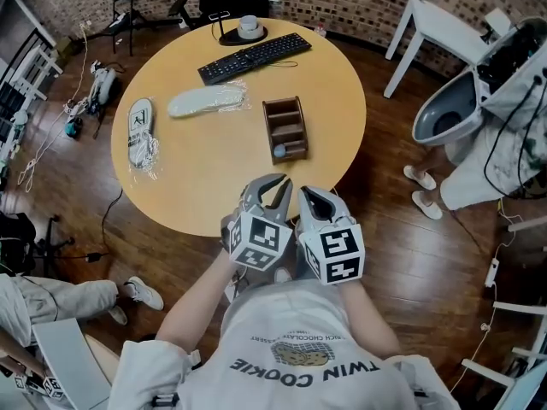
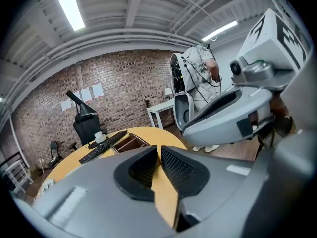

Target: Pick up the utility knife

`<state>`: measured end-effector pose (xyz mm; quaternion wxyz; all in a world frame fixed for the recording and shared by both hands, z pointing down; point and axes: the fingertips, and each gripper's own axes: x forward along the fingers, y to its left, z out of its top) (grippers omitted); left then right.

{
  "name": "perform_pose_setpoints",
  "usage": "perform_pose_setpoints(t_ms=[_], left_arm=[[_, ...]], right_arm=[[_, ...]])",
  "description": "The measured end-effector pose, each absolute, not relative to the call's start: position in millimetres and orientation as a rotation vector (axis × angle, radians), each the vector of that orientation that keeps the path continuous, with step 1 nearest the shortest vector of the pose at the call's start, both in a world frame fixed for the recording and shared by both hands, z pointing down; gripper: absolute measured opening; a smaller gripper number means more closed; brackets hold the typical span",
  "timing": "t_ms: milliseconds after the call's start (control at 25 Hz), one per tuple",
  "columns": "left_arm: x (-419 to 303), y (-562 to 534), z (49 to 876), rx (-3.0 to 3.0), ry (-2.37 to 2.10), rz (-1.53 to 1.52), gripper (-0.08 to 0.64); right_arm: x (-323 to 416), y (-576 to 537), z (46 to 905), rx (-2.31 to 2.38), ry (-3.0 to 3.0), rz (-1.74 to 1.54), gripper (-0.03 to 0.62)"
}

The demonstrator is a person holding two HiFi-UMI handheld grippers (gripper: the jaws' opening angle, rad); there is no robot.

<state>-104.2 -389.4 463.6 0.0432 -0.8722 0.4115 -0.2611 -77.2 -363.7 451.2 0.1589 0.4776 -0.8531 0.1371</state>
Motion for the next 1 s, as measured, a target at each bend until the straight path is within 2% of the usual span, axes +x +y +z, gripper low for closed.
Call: perform_pose_setpoints(t_ms=[720, 1000], left_arm=[[-114, -465, 532, -2.415, 0.983, -1.187, 0.105], [-106, -484, 549, -2.359, 0.913, -1.235, 0.137]], right_arm=[[-61, -436, 476, 1.321, -2.393, 0.456, 0.003], [-55, -455, 485, 1.309, -2.380, 0.472, 0.003]])
